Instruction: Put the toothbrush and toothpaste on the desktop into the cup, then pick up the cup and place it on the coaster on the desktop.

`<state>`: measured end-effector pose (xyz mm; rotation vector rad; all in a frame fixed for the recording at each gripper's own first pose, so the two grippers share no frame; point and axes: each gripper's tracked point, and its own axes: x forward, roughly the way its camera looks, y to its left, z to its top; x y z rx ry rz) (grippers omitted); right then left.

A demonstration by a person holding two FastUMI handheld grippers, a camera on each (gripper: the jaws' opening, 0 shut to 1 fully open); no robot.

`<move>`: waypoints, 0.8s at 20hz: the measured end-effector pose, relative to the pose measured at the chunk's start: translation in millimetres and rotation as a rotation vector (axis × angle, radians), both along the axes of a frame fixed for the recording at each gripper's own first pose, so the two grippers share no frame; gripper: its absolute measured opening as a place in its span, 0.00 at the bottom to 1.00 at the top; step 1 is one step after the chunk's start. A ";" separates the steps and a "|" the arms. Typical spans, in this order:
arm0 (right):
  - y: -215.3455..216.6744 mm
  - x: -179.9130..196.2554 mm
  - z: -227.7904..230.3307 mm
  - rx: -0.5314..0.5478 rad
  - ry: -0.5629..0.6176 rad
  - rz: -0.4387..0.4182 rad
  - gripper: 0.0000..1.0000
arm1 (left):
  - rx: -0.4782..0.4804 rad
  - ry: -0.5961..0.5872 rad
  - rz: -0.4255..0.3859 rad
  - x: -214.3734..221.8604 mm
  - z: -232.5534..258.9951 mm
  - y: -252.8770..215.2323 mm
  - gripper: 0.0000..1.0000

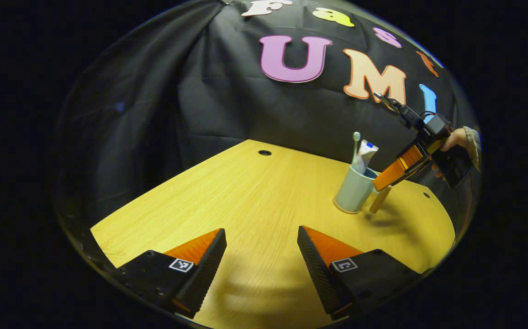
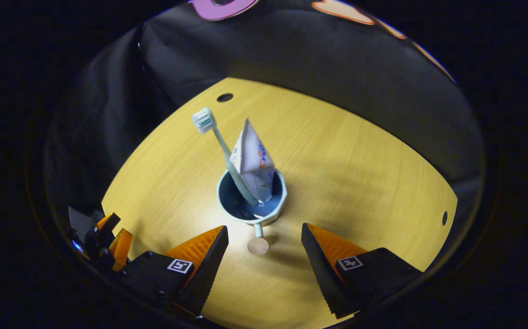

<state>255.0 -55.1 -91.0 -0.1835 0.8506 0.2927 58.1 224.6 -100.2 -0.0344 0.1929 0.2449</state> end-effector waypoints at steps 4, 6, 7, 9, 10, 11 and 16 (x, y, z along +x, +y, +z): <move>-36.7 -26.8 20.3 0.097 -0.151 -0.101 0.99 | 0.025 -0.038 -0.091 13.3 31.6 -27.3 0.93; -63.6 -46.8 34.0 0.087 -0.234 -0.125 0.95 | 0.035 -0.045 -0.137 20.2 42.3 -44.8 0.93; -76.5 -56.9 41.7 0.077 -0.273 -0.141 0.99 | 0.041 -0.046 -0.164 23.2 45.3 -53.5 0.93; -97.2 -79.3 61.4 0.101 -0.354 -0.182 0.95 | 0.049 -0.048 -0.215 29.7 51.8 -70.1 0.91; -106.2 -90.5 69.5 0.120 -0.390 -0.209 0.99 | 0.049 -0.044 -0.240 33.0 54.3 -79.0 0.93; -117.9 -102.3 78.1 0.132 -0.428 -0.238 0.95 | 0.048 -0.038 -0.264 37.1 55.9 -87.3 0.93; -175.9 -160.4 102.9 0.143 -0.593 -0.391 0.95 | 0.048 -0.016 -0.361 57.2 67.2 -128.2 0.93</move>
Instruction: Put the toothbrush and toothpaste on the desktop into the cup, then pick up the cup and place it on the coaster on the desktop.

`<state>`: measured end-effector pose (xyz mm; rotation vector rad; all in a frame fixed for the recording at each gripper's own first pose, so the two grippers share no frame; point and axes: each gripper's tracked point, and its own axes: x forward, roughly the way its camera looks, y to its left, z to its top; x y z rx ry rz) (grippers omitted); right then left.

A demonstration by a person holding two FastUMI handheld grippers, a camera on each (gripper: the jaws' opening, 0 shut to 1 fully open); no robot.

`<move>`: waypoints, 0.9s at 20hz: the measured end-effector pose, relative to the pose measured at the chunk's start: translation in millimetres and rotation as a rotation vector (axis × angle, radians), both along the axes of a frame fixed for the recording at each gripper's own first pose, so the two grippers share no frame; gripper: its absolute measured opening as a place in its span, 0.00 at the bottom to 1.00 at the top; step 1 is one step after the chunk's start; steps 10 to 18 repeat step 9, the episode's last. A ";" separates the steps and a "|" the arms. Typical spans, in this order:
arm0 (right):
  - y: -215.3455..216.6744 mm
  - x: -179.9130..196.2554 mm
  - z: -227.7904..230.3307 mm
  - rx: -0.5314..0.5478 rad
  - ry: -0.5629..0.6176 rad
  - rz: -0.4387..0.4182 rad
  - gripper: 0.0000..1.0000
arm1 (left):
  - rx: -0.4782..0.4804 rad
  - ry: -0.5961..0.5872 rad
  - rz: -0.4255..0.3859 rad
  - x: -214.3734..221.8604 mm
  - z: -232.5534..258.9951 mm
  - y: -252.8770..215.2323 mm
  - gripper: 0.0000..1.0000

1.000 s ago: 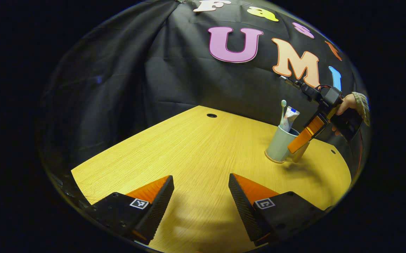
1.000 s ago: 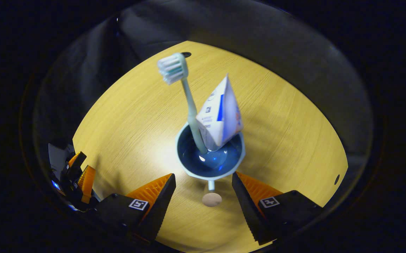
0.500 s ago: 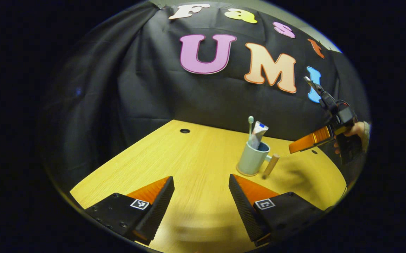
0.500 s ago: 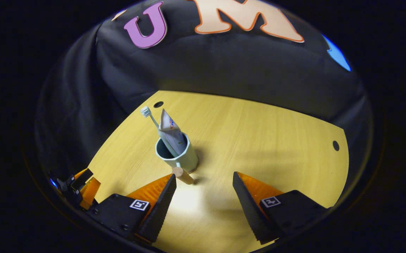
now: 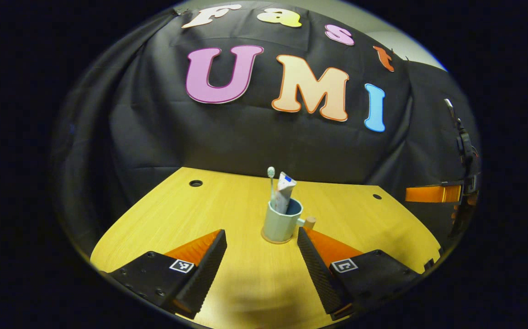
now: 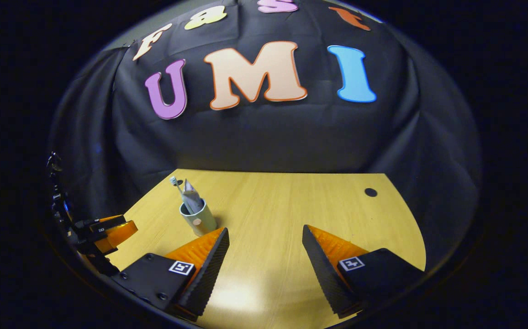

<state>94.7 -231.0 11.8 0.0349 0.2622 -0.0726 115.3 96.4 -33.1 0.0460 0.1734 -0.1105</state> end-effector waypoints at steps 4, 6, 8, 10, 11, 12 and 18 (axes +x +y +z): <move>-35.7 -36.7 -9.3 0.089 -0.027 -0.090 0.99 | 0.035 0.011 -0.061 5.3 8.1 -35.9 0.93; -49.4 -52.6 -10.7 0.104 -0.039 -0.118 0.99 | 0.048 0.006 -0.084 1.8 11.2 -51.1 0.93; -61.2 -65.5 -7.3 0.110 -0.055 -0.134 0.99 | 0.058 0.012 -0.093 -2.7 9.4 -60.5 0.93; -67.3 -73.7 -5.3 0.110 -0.066 -0.145 0.95 | 0.058 0.016 -0.092 -6.6 9.1 -63.5 0.93; -67.3 -73.7 -5.3 0.110 -0.066 -0.145 0.95 | 0.058 0.016 -0.092 -6.6 9.1 -63.5 0.93; -67.3 -73.7 -5.3 0.110 -0.066 -0.145 0.95 | 0.058 0.016 -0.092 -6.6 9.1 -63.5 0.93; -67.3 -73.7 -5.3 0.110 -0.066 -0.145 0.95 | 0.058 0.016 -0.092 -6.6 9.1 -63.5 0.93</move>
